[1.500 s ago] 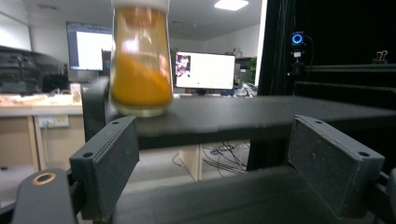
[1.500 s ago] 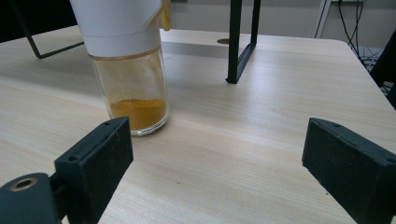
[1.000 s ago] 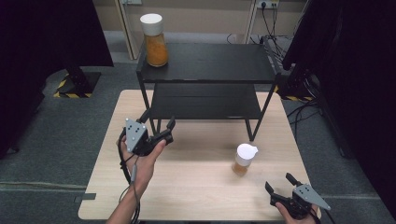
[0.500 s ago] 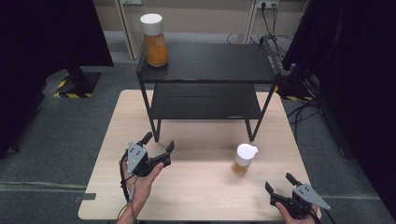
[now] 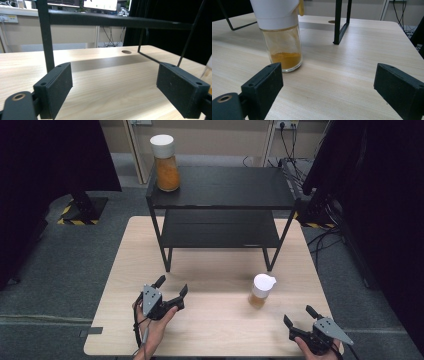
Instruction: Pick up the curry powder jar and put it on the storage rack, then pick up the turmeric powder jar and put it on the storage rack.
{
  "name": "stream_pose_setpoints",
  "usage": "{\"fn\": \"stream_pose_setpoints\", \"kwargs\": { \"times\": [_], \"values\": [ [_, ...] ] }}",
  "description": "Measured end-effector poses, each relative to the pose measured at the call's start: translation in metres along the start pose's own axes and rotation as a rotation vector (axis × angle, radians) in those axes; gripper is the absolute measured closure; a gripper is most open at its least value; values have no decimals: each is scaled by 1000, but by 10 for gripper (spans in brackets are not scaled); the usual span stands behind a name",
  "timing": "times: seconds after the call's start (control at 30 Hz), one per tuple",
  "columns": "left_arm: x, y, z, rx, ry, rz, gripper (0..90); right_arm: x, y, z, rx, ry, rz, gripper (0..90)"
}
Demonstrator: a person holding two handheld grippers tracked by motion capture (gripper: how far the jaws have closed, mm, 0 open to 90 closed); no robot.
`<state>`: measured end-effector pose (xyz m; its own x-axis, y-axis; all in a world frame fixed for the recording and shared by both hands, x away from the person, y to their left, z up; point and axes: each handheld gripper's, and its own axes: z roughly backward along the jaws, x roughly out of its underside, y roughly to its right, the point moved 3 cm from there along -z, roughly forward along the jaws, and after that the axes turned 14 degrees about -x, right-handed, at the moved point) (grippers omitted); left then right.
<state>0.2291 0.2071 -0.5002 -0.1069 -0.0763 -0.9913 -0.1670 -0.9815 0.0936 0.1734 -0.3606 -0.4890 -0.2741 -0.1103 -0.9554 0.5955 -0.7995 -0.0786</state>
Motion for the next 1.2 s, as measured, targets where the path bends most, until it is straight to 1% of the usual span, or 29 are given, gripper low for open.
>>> {"fn": "stream_pose_setpoints", "kwargs": {
  "times": [0.07, 0.17, 0.37, 0.4, 0.63, 1.07, 1.2],
  "values": [
    [6, 0, -1, 2, -4, -2, 125, 0, 0, 0, 1, -1, 0, 88],
    [12, -1, -4, -2, -14, -17, 119, -1, -1, -1, 1, -4, 3, 88],
    [21, -3, -5, -11, -33, -19, 117, -1, -2, -1, 4, -8, 8, 88],
    [22, -3, -6, -11, -38, -26, 117, -1, -2, -1, 5, -7, 9, 88],
    [23, -5, -6, -9, -39, -12, 114, -1, -2, -1, 8, -6, 6, 87],
    [24, -3, -6, -11, -35, -24, 114, 0, -1, 0, 8, 0, -1, 85],
    [23, -3, -6, -6, -40, -29, 114, -1, -1, 0, 6, -3, -6, 84]
  ]
}}
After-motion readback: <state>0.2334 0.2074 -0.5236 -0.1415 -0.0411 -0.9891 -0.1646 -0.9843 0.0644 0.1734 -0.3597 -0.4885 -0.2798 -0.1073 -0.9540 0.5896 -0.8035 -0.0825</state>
